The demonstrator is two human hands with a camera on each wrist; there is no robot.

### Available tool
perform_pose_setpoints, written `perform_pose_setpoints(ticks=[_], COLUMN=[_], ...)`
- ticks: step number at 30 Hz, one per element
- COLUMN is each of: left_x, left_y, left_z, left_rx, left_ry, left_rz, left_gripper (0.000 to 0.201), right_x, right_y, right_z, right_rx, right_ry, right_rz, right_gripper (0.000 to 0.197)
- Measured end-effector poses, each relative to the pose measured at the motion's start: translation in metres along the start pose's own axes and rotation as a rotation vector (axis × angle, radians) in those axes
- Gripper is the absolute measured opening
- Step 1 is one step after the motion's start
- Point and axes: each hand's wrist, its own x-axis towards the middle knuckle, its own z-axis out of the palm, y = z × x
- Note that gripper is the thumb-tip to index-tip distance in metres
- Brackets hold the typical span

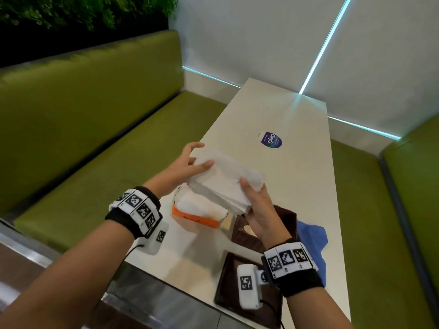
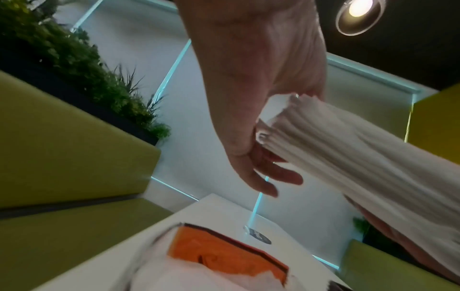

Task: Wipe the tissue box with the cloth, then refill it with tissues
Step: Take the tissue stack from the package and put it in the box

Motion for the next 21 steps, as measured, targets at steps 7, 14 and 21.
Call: perform_pose_setpoints(ticks=[7, 14, 21], left_x=[-0.003, 0.002, 0.013], left_y=[-0.006, 0.004, -0.005], left_z=[0.049, 0.105, 0.155], left_rx=[-0.112, 0.217, 0.526], left_ry=[0.073, 0.150, -0.053], left_rz=[-0.031, 0.014, -0.064], left_gripper=[0.050, 0.019, 0.026], right_x=[-0.008, -0.016, -0.002], right_y=[-0.011, -0.044, -0.029], right_z=[-0.023, -0.069, -0.113], right_rx=[-0.131, -0.540, -1.231], right_ry=[0.143, 0.182, 0.337], right_rz=[0.137, 0.050, 0.134], right_gripper=[0.054, 0.028, 0.041])
